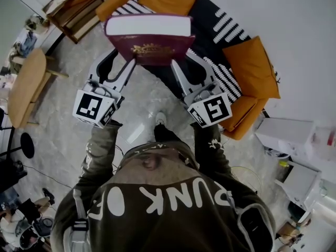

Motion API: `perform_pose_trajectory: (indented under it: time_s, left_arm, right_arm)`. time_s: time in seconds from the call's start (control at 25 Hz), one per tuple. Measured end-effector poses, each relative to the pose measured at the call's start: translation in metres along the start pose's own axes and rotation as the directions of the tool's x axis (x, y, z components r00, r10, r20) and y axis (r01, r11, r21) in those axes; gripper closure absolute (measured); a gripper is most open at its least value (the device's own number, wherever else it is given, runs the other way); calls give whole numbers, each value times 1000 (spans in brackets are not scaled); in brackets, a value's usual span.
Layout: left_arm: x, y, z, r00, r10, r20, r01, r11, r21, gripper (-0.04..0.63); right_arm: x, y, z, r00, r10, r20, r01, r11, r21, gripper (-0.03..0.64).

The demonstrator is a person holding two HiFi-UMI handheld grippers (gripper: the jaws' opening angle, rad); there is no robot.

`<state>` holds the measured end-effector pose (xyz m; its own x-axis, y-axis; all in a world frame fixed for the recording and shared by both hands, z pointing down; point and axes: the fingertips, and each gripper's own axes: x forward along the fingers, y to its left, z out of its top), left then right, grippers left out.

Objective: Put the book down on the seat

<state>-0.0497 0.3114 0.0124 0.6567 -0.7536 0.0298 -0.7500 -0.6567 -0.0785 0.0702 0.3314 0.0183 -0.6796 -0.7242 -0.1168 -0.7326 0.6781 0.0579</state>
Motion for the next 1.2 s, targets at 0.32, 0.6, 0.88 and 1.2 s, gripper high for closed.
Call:
perform_pose_trajectory:
  time_s: [0.32, 0.6, 0.88, 1.2]
  left_arm:
    - [41, 27, -12, 1000, 14, -20, -14, 1000, -8, 405]
    - [74, 67, -35, 999, 25, -45, -27, 999, -38, 405]
    - [127, 140, -68, 998, 13, -67, -18, 997, -77, 405]
    - [211, 233, -124, 992, -20, -128, 1, 989, -147, 405]
  right_arm:
    - [31, -37, -17, 1000, 17, -8, -17, 1000, 19, 516]
    - [75, -65, -44, 999, 33, -39, -31, 999, 44, 515]
    - [151, -107, -81, 996, 26, -89, -20, 998, 61, 514]
    - [248, -173, -145, 981, 15, -193, 4, 995, 95, 512]
